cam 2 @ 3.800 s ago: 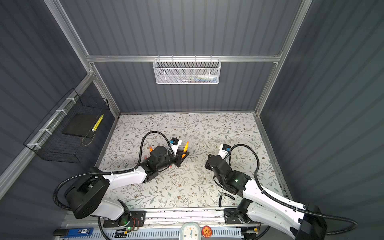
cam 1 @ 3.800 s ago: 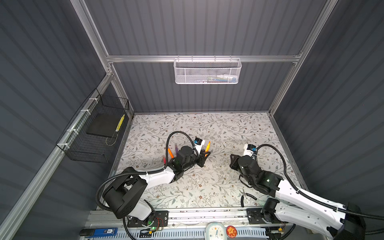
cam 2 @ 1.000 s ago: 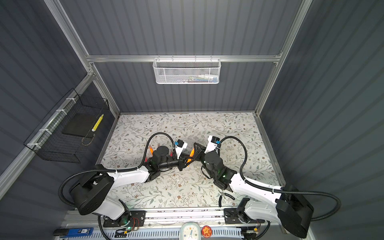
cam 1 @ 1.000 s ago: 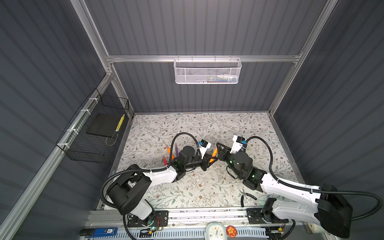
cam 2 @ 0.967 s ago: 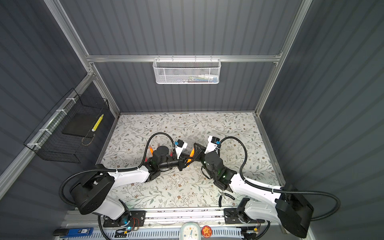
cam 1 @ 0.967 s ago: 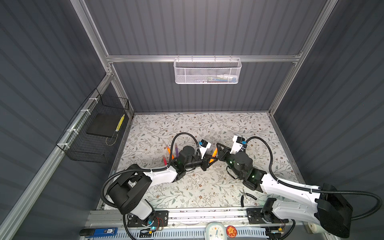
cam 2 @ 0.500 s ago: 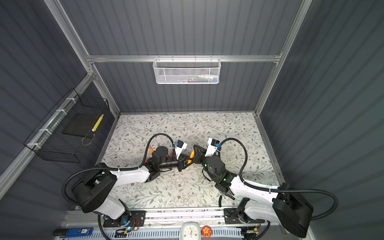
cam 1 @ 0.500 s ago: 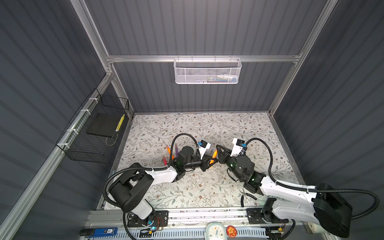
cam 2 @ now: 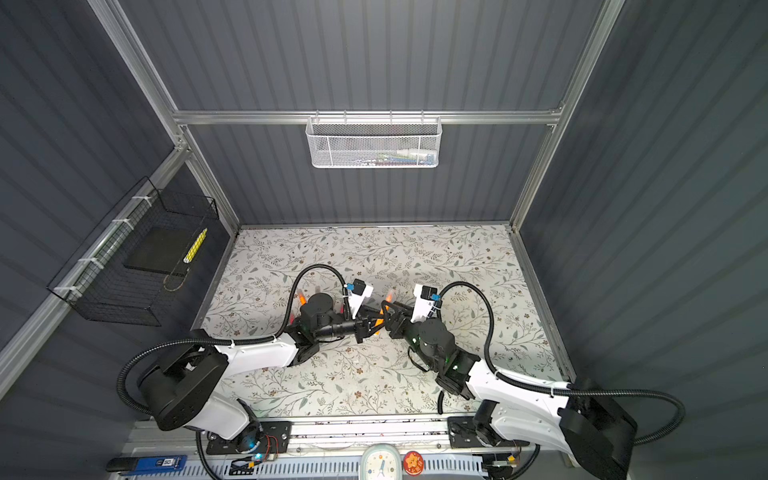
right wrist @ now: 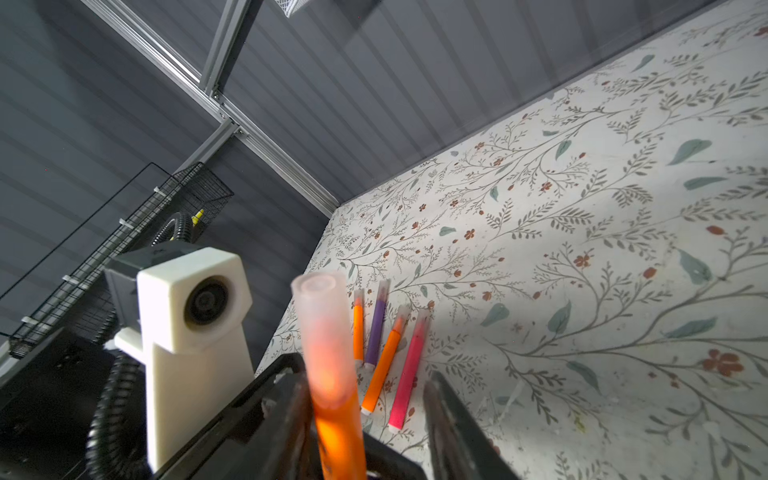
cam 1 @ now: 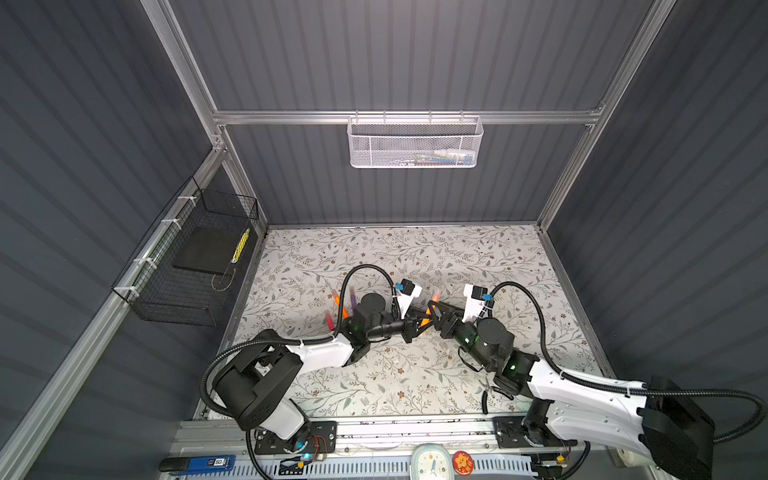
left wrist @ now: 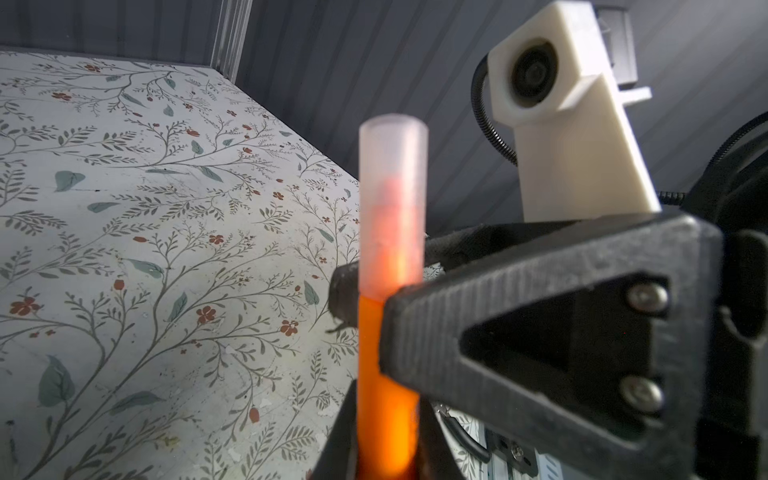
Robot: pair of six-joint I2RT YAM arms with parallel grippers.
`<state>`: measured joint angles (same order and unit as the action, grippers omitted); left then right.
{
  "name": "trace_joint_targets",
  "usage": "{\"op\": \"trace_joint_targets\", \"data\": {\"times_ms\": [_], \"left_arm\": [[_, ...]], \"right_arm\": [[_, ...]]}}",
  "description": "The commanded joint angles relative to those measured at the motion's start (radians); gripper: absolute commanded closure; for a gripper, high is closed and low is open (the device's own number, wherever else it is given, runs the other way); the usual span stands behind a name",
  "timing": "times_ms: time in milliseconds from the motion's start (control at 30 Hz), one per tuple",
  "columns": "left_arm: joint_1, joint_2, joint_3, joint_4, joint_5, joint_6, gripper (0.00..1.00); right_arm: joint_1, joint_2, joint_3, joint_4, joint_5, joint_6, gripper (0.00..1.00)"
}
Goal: Insert the pens into the pen caps
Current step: 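Lower the pink cap onto the orange marker tip with the right gripper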
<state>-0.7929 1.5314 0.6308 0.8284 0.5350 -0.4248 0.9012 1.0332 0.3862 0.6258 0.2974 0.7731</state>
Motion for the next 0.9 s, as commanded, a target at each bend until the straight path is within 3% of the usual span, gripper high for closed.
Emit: {"op": "trace_joint_targets", "data": {"times_ms": [0,300,433,667,867], "left_arm": [[-0.006,-0.038,0.006,0.017,-0.031,0.059,1.00],[-0.079,-0.072,0.041,-0.152,-0.153,0.215,1.00],[-0.130,-0.068,0.067,-0.213,-0.198,0.273,1.00],[-0.144,-0.065,0.075,-0.230,-0.222,0.288,1.00],[-0.145,-0.066,0.077,-0.236,-0.237,0.292,1.00]], "right_arm": [[0.001,-0.055,-0.012,-0.055,0.007,-0.020,0.47],[-0.019,-0.200,0.068,-0.269,0.072,0.017,0.46],[-0.051,-0.179,0.132,-0.303,0.004,0.018,0.47],[-0.072,-0.097,0.208,-0.344,-0.022,0.043,0.49],[-0.076,-0.062,0.215,-0.333,-0.048,0.060,0.61]]}}
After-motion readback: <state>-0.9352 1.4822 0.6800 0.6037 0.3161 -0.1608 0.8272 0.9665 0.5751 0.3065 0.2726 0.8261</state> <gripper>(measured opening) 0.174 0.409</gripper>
